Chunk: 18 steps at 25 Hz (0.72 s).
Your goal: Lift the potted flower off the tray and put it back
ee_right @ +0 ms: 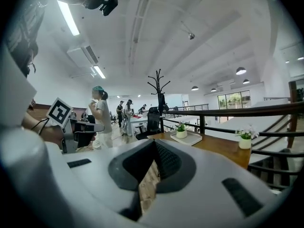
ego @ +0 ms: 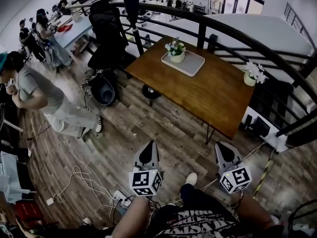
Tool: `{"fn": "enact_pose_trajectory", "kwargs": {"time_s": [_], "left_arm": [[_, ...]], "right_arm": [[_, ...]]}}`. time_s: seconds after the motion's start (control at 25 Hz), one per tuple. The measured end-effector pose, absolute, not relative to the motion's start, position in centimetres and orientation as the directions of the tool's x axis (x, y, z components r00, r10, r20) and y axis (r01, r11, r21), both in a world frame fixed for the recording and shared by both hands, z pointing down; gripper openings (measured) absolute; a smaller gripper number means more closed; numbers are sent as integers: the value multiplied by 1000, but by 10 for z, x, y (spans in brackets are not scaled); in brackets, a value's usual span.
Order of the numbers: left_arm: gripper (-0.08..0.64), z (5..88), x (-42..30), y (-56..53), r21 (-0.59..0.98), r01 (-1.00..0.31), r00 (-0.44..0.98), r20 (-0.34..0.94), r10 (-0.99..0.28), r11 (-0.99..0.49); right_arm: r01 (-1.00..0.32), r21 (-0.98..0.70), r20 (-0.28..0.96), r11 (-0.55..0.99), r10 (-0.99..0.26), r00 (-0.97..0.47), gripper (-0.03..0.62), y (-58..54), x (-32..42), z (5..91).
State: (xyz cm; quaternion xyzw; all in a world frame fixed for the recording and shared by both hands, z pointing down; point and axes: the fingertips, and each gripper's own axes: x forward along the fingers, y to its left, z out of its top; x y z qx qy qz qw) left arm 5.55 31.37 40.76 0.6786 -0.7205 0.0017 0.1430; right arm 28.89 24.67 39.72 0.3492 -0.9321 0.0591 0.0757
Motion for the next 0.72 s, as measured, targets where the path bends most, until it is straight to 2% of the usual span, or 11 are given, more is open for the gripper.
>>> {"fn": "enact_pose_trajectory", "kwargs": {"time_s": [0.48,0.72], "left_arm": [[-2,385,69,233,204,-977,-28,171,-985,63],[-2,389,59,220,198,-978,-24,185,-982,61]], "right_arm": [[-607,-84,147,791,-592,-792,-2,177,280,380],[-619,-108,187,778,-596,-781,-2,162,276,398]]}}
